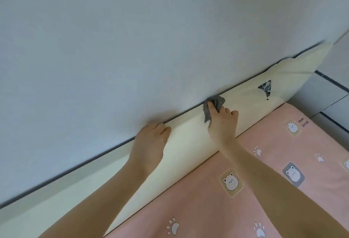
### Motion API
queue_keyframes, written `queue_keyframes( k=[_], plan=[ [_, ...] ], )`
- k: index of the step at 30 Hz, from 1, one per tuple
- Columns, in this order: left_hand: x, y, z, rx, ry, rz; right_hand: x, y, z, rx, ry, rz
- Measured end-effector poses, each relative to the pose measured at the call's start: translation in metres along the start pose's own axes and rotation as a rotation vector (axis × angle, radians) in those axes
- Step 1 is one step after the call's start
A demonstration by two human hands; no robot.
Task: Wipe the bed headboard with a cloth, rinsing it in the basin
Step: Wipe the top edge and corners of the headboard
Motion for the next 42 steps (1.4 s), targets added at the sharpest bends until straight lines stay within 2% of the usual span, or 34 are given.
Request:
queue_keyframes(
  k=[4, 8, 10, 15, 22, 25, 28, 31, 33, 36, 39, 42],
  plan=[
    [0.016, 0.002, -0.006, 0.074, -0.165, 0.003, -0.035, -0.006, -0.017, 0.091, -0.181, 0.139],
    [0.025, -0.002, -0.013, 0.125, -0.257, 0.012, 0.004, 0.0, -0.005, 0.153, -0.371, 0.113],
    [0.024, -0.007, -0.014, 0.13, -0.263, 0.027, 0.043, 0.012, 0.006, 0.168, -0.383, 0.039],
    [0.022, -0.008, -0.011, 0.129, -0.263, 0.01, 0.123, 0.033, 0.024, 0.065, -0.345, -0.101],
    [0.016, -0.006, -0.009, 0.126, -0.181, 0.0, 0.111, 0.019, 0.04, -0.027, -0.412, -0.292],
    [0.014, -0.01, -0.004, 0.025, -0.15, 0.019, 0.105, 0.028, 0.04, 0.028, -0.437, -0.163],
    [0.017, -0.018, 0.007, -0.058, -0.148, 0.068, 0.095, 0.033, 0.037, -0.026, -0.317, 0.025],
    [0.031, -0.019, 0.021, -0.046, -0.132, 0.018, 0.075, 0.024, 0.033, 0.04, -0.275, 0.157],
    [0.048, -0.016, 0.032, -0.032, -0.101, -0.023, 0.053, 0.014, 0.028, 0.138, -0.309, 0.251],
    [0.072, -0.008, 0.048, -0.004, -0.047, -0.072, 0.037, 0.012, 0.016, 0.171, -0.397, 0.345],
    [0.088, 0.006, 0.059, -0.042, -0.017, -0.074, 0.058, 0.019, 0.019, 0.147, -0.425, 0.381],
    [0.1, 0.021, 0.071, -0.109, -0.024, -0.06, 0.096, 0.031, 0.03, 0.074, -0.378, 0.382]
  ],
)
Point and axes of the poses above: each hand's wrist, its own z-axis towards the middle knuckle, its own y-axis out of the palm, x = y × z, the point moved 1 cm from there along z, towards the middle knuckle, and after that the axes turned 13 degrees about -y, right-handed, at the moved point
